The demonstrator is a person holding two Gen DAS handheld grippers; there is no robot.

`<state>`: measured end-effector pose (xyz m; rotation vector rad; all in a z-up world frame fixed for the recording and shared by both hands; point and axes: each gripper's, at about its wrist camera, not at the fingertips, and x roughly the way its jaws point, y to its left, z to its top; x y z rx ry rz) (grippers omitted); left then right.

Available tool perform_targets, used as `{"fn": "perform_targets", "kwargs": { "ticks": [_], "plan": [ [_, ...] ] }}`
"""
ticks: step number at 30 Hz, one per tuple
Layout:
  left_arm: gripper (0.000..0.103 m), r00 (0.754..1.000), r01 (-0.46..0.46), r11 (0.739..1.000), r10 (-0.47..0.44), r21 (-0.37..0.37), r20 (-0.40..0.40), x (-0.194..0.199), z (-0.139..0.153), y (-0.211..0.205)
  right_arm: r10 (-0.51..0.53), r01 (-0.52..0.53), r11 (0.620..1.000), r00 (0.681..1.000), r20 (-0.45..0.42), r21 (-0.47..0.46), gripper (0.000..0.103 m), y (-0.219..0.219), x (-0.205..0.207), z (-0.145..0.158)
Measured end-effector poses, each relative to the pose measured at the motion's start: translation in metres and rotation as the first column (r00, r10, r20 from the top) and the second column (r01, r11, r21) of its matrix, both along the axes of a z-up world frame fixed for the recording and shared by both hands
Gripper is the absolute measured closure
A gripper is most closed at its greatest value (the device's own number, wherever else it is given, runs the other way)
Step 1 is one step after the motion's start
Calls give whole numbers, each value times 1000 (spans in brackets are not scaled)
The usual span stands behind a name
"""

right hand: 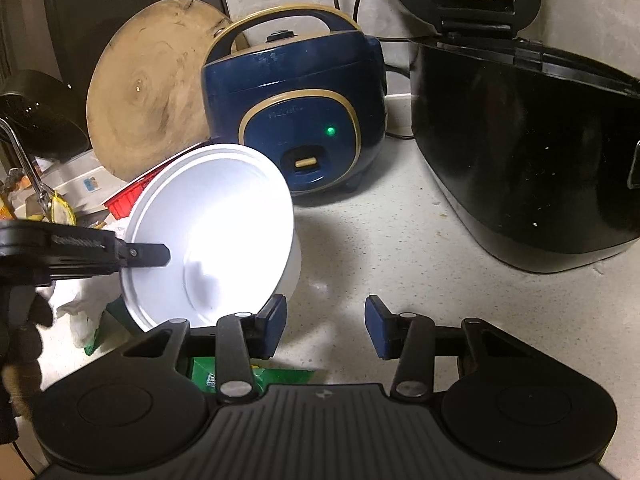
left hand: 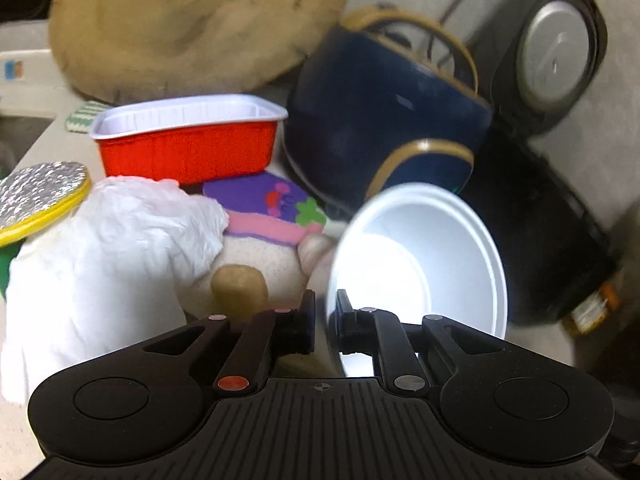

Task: Collect trash
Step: 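Grasp the garlic bulb with the right tool while the left tool holds the bowl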

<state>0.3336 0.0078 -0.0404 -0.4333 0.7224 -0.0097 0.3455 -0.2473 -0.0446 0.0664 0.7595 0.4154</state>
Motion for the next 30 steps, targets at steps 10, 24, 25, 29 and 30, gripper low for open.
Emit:
{"fn": "perform_targets", "kwargs": {
  "ticks": [10,24,25,29,30],
  "plan": [
    [91,983,-172,985,170,18,72,-88,51,50,59,-59,998,998,20,-14,59,17,4,4],
    [90,954,-259,966,256,-2,-158,-175,9,79,296,-290,950,954,40,-121,44,133,42,3],
    [91,955,-258,966,252,-15,-158,-177,5,78,277,-267,953,959,53,-141,41,138,47,2],
    [85,961,-234,970,222,-60,-166,-176,-6,72,254,-244,947,967,25,-210,37,155,81,-15],
    [84,961,-229,972,216,-60,-174,-174,-8,70,252,-246,947,968,3,-209,37,157,88,-20]
  ]
}}
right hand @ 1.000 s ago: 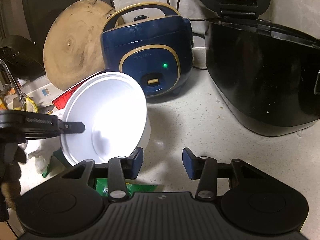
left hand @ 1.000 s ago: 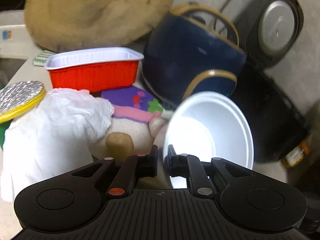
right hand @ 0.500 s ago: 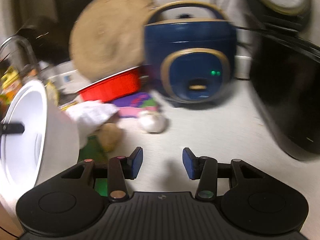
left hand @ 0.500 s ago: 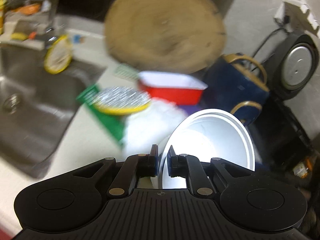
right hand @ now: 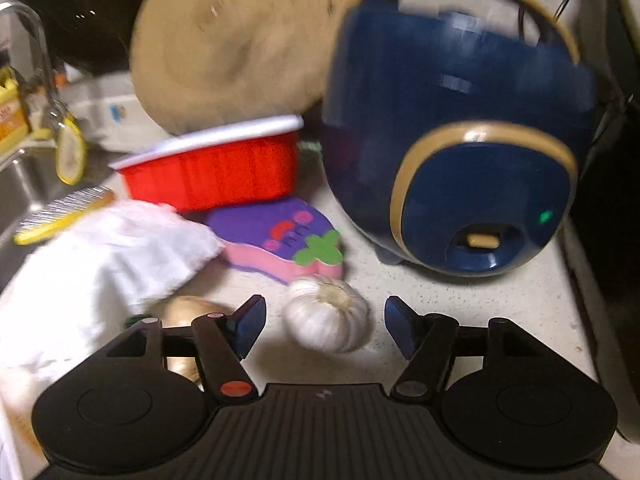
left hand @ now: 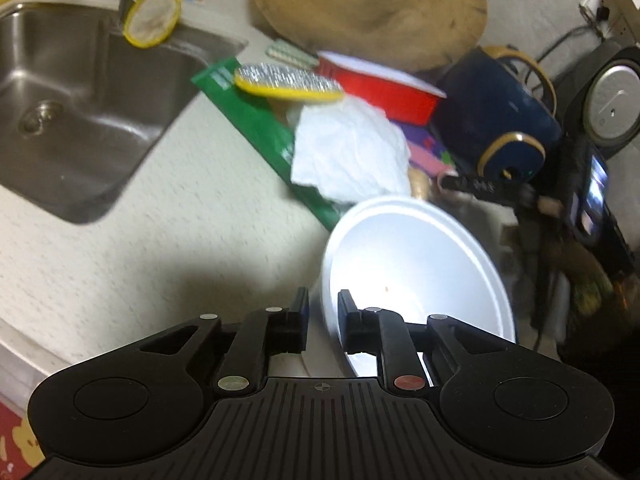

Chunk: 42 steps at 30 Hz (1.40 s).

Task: Collect trash
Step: 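Grasp the garlic bulb with the right tool while the left tool holds the bowl, then lower the bowl and garlic into the green bin and open both tools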

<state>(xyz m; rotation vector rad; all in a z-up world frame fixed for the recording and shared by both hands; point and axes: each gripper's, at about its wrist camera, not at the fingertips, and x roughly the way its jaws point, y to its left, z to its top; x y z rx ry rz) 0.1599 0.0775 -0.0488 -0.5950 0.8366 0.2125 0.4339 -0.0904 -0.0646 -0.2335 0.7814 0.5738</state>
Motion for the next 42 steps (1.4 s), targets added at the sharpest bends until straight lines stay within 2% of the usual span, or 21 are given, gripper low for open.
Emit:
{"fn": "perform_targets", "kwargs": {
  "ticks": [2,3,6,10,14,21,26,33,39,42],
  "plan": [
    [83,1000,12,1000,-12,-6,-7,2,-3,-4,3,-3,1000,998,-59,9,40,-1,14,-9],
    [83,1000,19,1000,-19,-12,-11,3,-4,-7,4,-3,1000,996,-85,16,52,-2,20,-13],
    [84,999,40,999,-40,-24,-25,12,-8,-12,6,-1,999,994,-110,43,52,-11,21,-12],
    [89,997,60,997,-62,-41,-51,24,-14,-18,-10,16,997,997,-75,80,52,-39,2,4],
    [89,993,99,993,-102,-68,-54,36,-20,-23,-62,65,994,997,-36,86,52,-71,-25,18],
    [90,982,183,983,-184,-35,-51,55,-19,-37,-180,176,980,983,33,87,52,-122,-71,31],
    [90,970,240,971,-240,5,-34,52,-13,-41,-244,238,961,970,21,141,52,-147,-101,38],
    [90,963,259,966,-259,19,74,13,5,-16,-277,269,952,960,36,148,52,-140,-158,47],
    [91,956,212,977,-215,36,198,-58,21,45,-275,264,955,959,73,136,52,-114,-234,60],
    [91,956,176,984,-180,40,231,-97,24,78,-270,261,956,961,55,135,52,-98,-274,61]
  ]
}}
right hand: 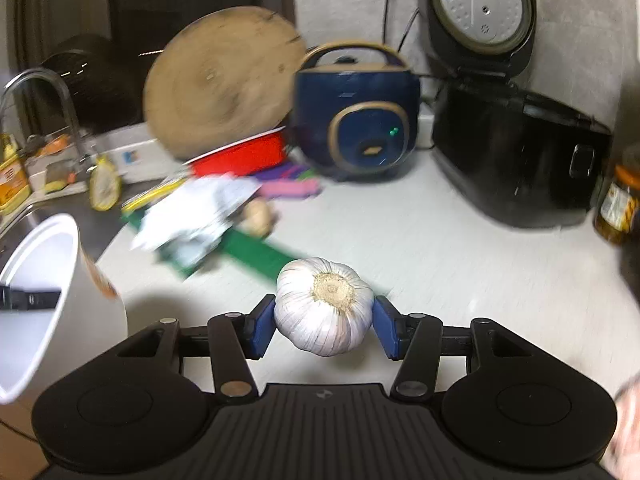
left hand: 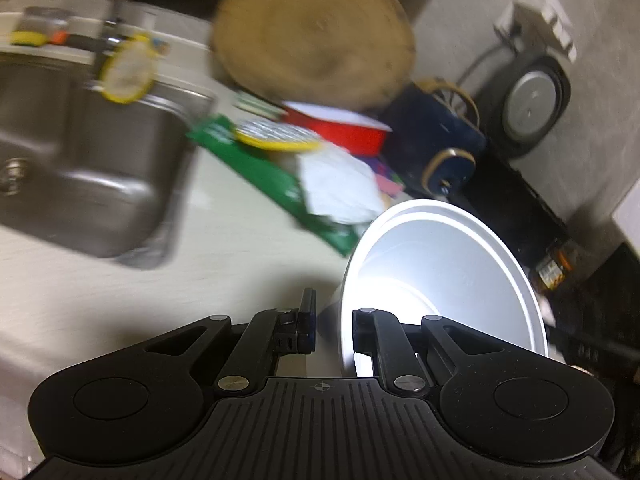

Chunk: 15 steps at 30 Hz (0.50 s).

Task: Collect trash
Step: 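Lower the bowl and garlic into the green bin and open both tools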

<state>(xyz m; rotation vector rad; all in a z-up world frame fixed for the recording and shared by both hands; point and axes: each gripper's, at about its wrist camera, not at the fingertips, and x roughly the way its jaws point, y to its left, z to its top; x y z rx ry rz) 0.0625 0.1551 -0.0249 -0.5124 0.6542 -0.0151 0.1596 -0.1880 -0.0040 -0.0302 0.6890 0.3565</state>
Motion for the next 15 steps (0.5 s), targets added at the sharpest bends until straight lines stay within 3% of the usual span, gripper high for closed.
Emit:
{"fn": "perform_targets", "kwargs": {
  "ticks": [3,8,12,15],
  "plan": [
    [91,1000,-14,999,13,30,11,-38,-2,25,17,-17,1000,999,-28,-3,52,19,-38,-7],
    [90,996,-6,999,11,52,-92,-89,-25,52,55,-56,998,992,-112,-7,52,47,-86,-28],
    [90,971,-108,973,148,205,-190,-113,-57,73,80,-90,995,980,-182,-50,52,67,-104,-56],
    [91,944,-163,967,211,197,-253,-127,-86,93,97,-120,988,970,-223,-93,52,76,-112,-81]
  ]
}}
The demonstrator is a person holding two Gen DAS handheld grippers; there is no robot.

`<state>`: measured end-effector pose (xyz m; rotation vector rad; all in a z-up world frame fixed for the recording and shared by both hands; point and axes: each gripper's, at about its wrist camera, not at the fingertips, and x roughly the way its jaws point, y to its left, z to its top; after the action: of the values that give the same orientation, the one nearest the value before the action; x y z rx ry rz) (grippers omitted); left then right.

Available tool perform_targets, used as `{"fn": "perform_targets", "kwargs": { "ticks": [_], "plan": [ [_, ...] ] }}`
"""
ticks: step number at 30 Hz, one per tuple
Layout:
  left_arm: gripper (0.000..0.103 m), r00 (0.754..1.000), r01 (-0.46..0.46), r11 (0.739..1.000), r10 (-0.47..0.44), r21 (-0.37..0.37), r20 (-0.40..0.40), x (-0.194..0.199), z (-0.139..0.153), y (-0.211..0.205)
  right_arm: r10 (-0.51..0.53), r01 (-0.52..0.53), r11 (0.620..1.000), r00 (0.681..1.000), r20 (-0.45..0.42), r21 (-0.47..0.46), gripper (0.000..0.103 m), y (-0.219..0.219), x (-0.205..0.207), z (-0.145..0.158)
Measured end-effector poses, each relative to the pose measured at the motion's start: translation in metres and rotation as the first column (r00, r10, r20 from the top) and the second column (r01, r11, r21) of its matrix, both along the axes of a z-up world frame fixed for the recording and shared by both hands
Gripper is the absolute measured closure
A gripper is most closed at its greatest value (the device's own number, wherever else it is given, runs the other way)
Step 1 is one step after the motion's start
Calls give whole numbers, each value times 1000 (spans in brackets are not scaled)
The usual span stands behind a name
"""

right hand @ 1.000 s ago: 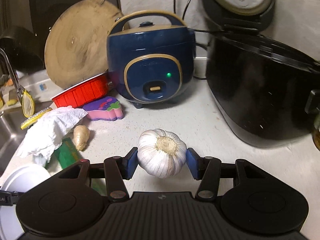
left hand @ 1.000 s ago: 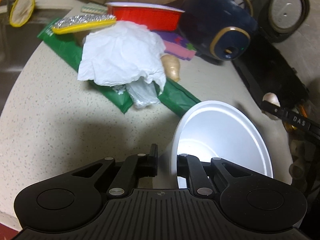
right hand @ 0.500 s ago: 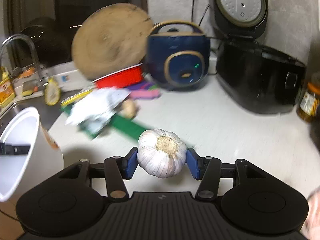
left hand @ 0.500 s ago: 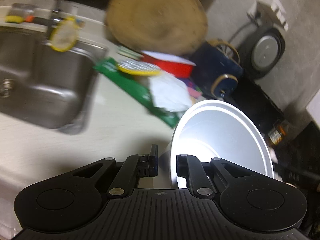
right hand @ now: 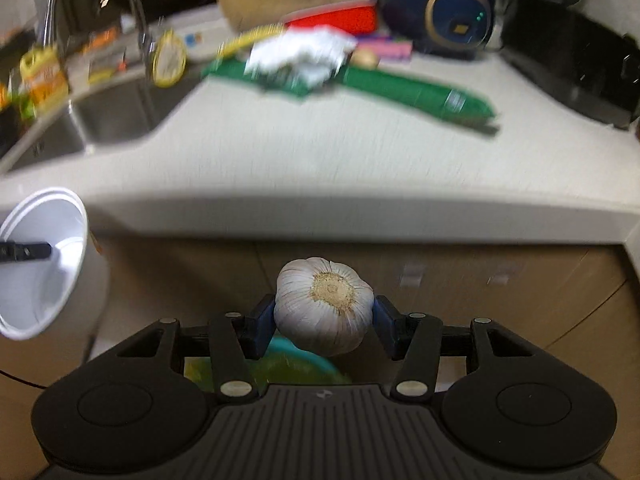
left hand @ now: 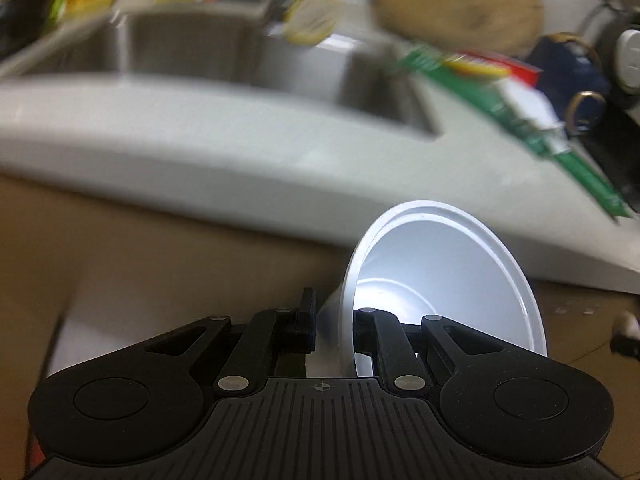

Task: Collect trash
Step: 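Lower the bowl and garlic into the green bin and open both tools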

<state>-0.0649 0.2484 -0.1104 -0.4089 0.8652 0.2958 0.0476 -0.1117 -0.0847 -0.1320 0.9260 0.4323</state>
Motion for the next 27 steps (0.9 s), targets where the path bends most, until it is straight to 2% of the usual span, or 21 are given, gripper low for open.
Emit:
{"fn": "perform_targets", "kwargs": {
  "ticks": [3,5,7,9,11,14,16,17,21,24,27],
  "plan": [
    [91,991,99,994,-103,-46,-87,-3,-37,-10,34,-36,998,999,-37,-47,52,3,-4,-29],
    [91,968,175,978,-193,-116,-161,2,-69,-30,59,-64,995,996,-67,-82,52,4,-7,-51],
    [90,938,214,961,-252,-172,-237,7,-108,-54,88,-99,988,992,-95,-115,52,5,-10,-76],
    [90,914,211,957,-266,-200,-307,17,-153,-76,103,-123,981,986,-133,-149,52,6,-10,-102],
    [90,904,177,958,-249,-227,-348,31,-198,-90,122,-151,974,978,-168,-169,52,7,-11,-125],
    [78,892,119,944,-238,-307,-385,53,-270,-101,154,-194,959,969,-196,-207,52,8,-12,-156],
    [70,882,124,954,-232,-273,-410,63,-307,-107,180,-229,946,960,-214,-231,52,13,-13,-178],
    [69,877,136,959,-233,-248,-420,68,-320,-109,197,-250,937,955,-220,-245,52,15,-13,-188],
    [67,862,150,956,-252,-254,-440,67,-356,-106,278,-346,889,928,-247,-300,52,33,-24,-230],
    [66,870,149,947,-263,-286,-416,63,-360,-92,326,-407,858,903,-282,-312,52,48,-35,-259],
    [66,860,174,947,-280,-271,-426,63,-361,-86,360,-454,833,879,-313,-318,52,65,-42,-284]
  ]
}}
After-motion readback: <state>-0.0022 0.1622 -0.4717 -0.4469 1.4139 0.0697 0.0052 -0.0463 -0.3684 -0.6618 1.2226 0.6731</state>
